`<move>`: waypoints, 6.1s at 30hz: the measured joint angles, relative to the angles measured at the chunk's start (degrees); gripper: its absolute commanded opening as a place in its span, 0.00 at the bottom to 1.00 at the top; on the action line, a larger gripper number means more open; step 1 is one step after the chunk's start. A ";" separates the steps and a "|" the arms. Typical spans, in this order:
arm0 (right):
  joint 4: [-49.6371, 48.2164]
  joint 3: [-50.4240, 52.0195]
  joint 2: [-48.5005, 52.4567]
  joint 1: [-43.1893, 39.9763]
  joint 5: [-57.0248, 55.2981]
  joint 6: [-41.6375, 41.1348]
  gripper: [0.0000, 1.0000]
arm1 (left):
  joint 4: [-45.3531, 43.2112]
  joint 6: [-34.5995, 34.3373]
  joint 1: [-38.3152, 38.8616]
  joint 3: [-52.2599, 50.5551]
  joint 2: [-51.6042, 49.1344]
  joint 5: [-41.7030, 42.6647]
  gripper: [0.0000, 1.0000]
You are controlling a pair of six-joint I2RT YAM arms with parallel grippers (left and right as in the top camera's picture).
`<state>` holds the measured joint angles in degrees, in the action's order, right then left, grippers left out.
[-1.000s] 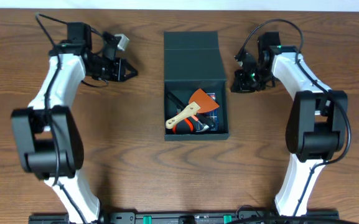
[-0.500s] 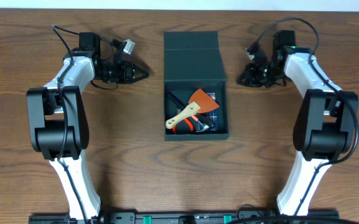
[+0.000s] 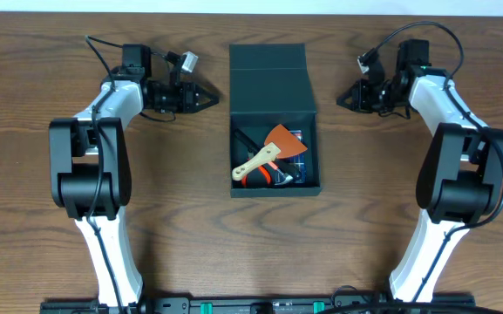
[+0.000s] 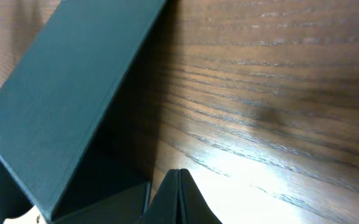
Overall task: Pack container
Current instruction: 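Move both grippers to the box lid's two sides, then push the upright lid with both grippers to swing it closed, then release the lid and pull both grippers back, then press down on the closed lid with the left gripper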
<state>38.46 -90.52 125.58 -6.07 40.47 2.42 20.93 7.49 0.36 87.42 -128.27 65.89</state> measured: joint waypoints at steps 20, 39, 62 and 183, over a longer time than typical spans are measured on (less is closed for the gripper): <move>-5.88 0.00 4.57 3.30 4.81 -3.02 0.01 | -4.28 -6.21 1.05 0.00 -5.73 -0.74 0.06; -8.92 0.00 4.57 5.01 6.29 -6.54 0.01 | -8.33 -10.47 3.65 0.02 -7.85 -0.52 0.06; -9.62 0.00 5.46 7.54 6.27 -6.56 0.01 | -15.74 -14.32 3.65 0.02 -8.04 4.79 0.06; 51.43 -43.36 5.73 10.19 -26.03 3.15 0.01 | 29.20 -18.03 22.84 0.37 24.46 -48.59 0.06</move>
<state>89.89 -133.88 131.31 4.12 14.44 5.56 50.13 -10.55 23.20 87.79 -103.81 17.30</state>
